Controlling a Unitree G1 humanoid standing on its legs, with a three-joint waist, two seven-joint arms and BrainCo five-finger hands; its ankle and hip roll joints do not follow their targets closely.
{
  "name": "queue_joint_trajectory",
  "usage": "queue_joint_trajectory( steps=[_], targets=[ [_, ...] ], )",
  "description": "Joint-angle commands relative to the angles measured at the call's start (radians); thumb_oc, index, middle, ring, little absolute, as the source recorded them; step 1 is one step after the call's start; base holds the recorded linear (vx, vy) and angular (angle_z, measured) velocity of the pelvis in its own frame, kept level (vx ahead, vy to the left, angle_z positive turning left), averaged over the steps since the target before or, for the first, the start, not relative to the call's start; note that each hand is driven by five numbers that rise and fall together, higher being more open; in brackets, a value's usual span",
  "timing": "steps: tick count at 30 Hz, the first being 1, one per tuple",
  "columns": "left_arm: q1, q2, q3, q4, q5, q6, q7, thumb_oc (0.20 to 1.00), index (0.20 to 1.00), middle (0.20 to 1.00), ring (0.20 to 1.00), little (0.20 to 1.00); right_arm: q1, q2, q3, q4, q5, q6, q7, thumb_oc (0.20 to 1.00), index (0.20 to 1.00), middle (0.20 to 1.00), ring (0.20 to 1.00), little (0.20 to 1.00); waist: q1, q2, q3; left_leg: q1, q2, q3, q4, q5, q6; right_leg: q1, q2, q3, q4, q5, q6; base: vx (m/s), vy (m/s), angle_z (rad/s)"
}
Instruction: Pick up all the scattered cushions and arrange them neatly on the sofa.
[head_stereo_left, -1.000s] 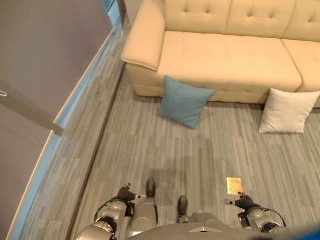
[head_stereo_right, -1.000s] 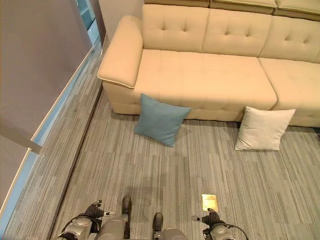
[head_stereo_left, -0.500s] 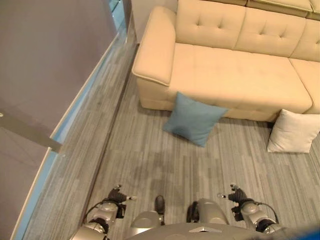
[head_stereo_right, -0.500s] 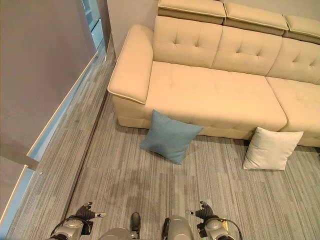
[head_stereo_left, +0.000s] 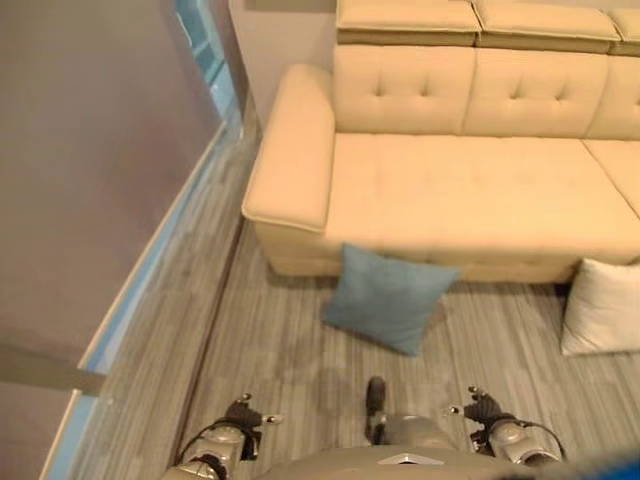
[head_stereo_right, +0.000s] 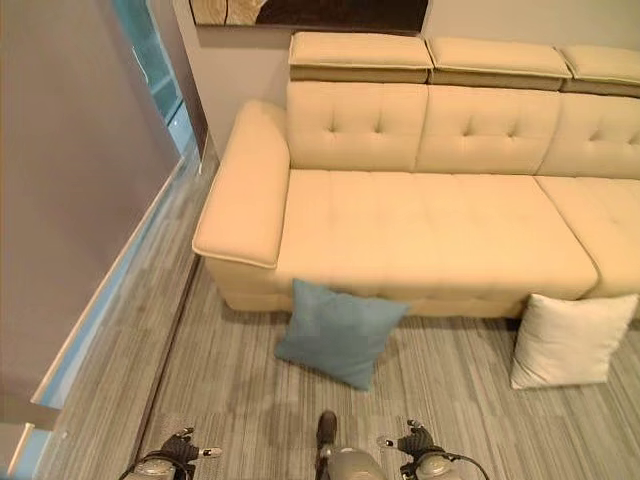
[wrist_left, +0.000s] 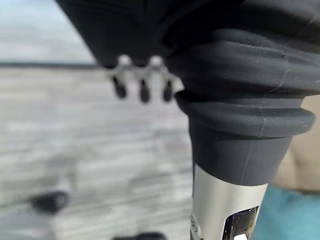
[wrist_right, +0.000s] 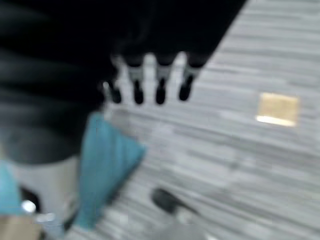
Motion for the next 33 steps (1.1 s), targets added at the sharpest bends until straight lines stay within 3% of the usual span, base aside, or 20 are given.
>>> queue_joint_trajectory(
  steps=[1,3,4,5,6,13,15,19,21,23,24,26,28,33],
  targets=[
    [-0.100,0.037,-0.059,-0.012,0.005,-0.008,-0.007,1.000,1.000,1.000,1.000,1.000,-0.068,-0.040,0.004,0.029,0.022,-0.007,-0.016,1.000,1.000,1.000,1.000,1.000,0.030,-0.054,0.113,-0.156,0.010,0.034,-0.121,0.155,0.058,0.050,-0.048,0.018,0.025,-0.046,0.166,0.23,-0.075,-0.14],
    [-0.103,0.037,-0.065,-0.014,0.007,-0.008,-0.006,1.000,1.000,1.000,1.000,1.000,-0.066,-0.039,0.004,0.030,0.028,-0.008,-0.015,1.000,1.000,1.000,1.000,1.000,0.033,-0.059,0.111,-0.163,0.008,0.036,-0.181,0.135,0.070,0.061,-0.050,0.020,0.022,-0.053,0.173,0.20,0.003,-0.13],
    [-0.103,0.036,-0.068,-0.019,0.010,-0.008,-0.003,1.000,1.000,1.000,1.000,1.000,-0.063,-0.036,0.004,0.031,0.028,-0.011,-0.016,1.000,1.000,1.000,1.000,1.000,0.038,-0.056,0.103,-0.154,0.014,0.029,-0.308,0.113,0.081,0.068,-0.049,0.022,0.022,-0.070,0.183,0.14,0.032,-0.20],
    [-0.103,0.036,-0.068,-0.019,0.010,-0.008,-0.003,1.000,1.000,1.000,1.000,1.000,-0.063,-0.036,0.004,0.031,0.028,-0.011,-0.016,1.000,1.000,1.000,1.000,1.000,0.038,-0.057,0.106,-0.148,0.013,0.030,-0.313,0.115,0.081,0.072,-0.050,0.022,0.022,-0.071,0.184,0.36,0.111,-0.24],
    [-0.094,0.036,-0.061,-0.017,-0.002,-0.008,0.001,1.000,1.000,1.000,1.000,1.000,-0.058,-0.035,0.013,0.041,0.018,-0.008,-0.017,1.000,1.000,1.000,1.000,1.000,0.058,-0.041,0.097,-0.165,-0.002,-0.045,-0.466,0.186,0.071,0.101,-0.029,0.046,0.022,-0.098,0.183,0.22,0.082,-0.12],
    [-0.068,0.039,-0.053,0.003,0.006,-0.004,-0.005,1.000,1.000,1.000,1.000,1.000,-0.048,-0.029,0.005,0.043,0.014,-0.010,-0.012,1.000,1.000,1.000,1.000,1.000,0.068,-0.042,0.081,-0.120,-0.022,-0.074,-0.523,0.191,0.087,0.109,-0.034,0.076,0.076,-0.123,0.189,0.15,0.117,-0.23],
    [-0.065,0.053,-0.045,0.005,0.005,-0.003,-0.003,1.000,1.000,1.000,1.000,1.000,-0.071,-0.017,0.011,0.022,0.008,-0.014,-0.014,1.000,1.000,1.000,1.000,1.000,0.081,-0.038,0.085,-0.091,-0.027,-0.048,-0.549,0.172,0.119,0.062,-0.049,0.078,0.177,-0.134,0.217,0.08,0.230,-0.42],
    [-0.072,0.078,-0.042,0.000,0.007,-0.004,-0.001,1.000,1.000,1.000,1.000,1.000,-0.091,-0.010,0.017,-0.005,0.015,-0.022,-0.017,1.000,1.000,1.000,1.000,1.000,0.078,-0.029,0.099,-0.082,-0.024,-0.034,-0.543,0.155,0.141,-0.010,-0.058,0.097,0.287,-0.136,0.237,0.02,0.107,-0.48],
    [-0.074,0.083,-0.040,0.000,0.008,-0.005,0.000,1.000,1.000,1.000,1.000,1.000,-0.096,-0.011,0.017,-0.008,0.017,-0.022,-0.017,1.000,1.000,1.000,1.000,1.000,0.075,-0.026,0.101,-0.080,-0.024,-0.033,-0.542,0.151,0.142,-0.019,-0.068,0.105,0.279,-0.133,0.237,0.03,0.050,-0.13],
    [-0.079,0.089,-0.030,0.003,0.006,-0.010,0.005,1.000,1.000,1.000,1.000,1.000,-0.108,-0.013,0.017,-0.017,0.009,-0.022,-0.018,1.000,1.000,1.000,1.000,1.000,0.076,-0.013,0.099,-0.077,-0.016,-0.022,-0.547,0.137,0.141,-0.022,-0.132,0.084,0.216,-0.093,0.242,0.06,-0.010,-0.21],
    [-0.080,0.089,-0.027,0.003,0.002,-0.012,0.006,1.000,1.000,1.000,1.000,1.000,-0.109,-0.015,0.014,-0.016,0.008,-0.021,-0.017,1.000,1.000,1.000,1.000,1.000,0.072,-0.012,0.098,-0.076,-0.017,-0.025,-0.547,0.132,0.140,-0.028,-0.141,0.100,0.205,-0.081,0.245,0.07,-0.030,-0.33],
    [-0.078,0.091,-0.016,0.002,-0.012,-0.017,0.006,1.000,1.000,1.000,1.000,1.000,-0.105,-0.019,0.008,-0.019,0.008,-0.023,-0.020,1.000,1.000,1.000,1.000,1.000,0.065,-0.013,0.099,-0.072,-0.021,-0.031,-0.540,0.123,0.137,-0.045,-0.150,0.126,0.185,-0.056,0.255,0.08,-0.036,-0.13],
    [-0.076,0.091,-0.006,0.005,-0.012,-0.020,0.011,1.000,1.000,1.000,1.000,1.000,-0.101,-0.017,0.010,-0.015,0.002,-0.020,-0.019,1.000,1.000,1.000,1.000,1.000,0.070,-0.023,0.098,-0.065,-0.023,-0.026,-0.537,0.114,0.131,-0.026,-0.169,0.097,0.128,-0.041,0.261,0.09,-0.086,0.18],
    [-0.070,0.090,0.004,0.003,-0.022,-0.022,0.021,1.000,1.000,1.000,1.000,1.000,-0.097,-0.025,0.011,-0.014,0.001,-0.021,-0.019,1.000,1.000,1.000,1.000,1.000,0.068,-0.028,0.089,-0.068,-0.011,-0.027,-0.552,0.126,0.121,-0.012,-0.158,0.098,0.098,-0.041,0.258,0.06,-0.091,0.07]
  ],
)
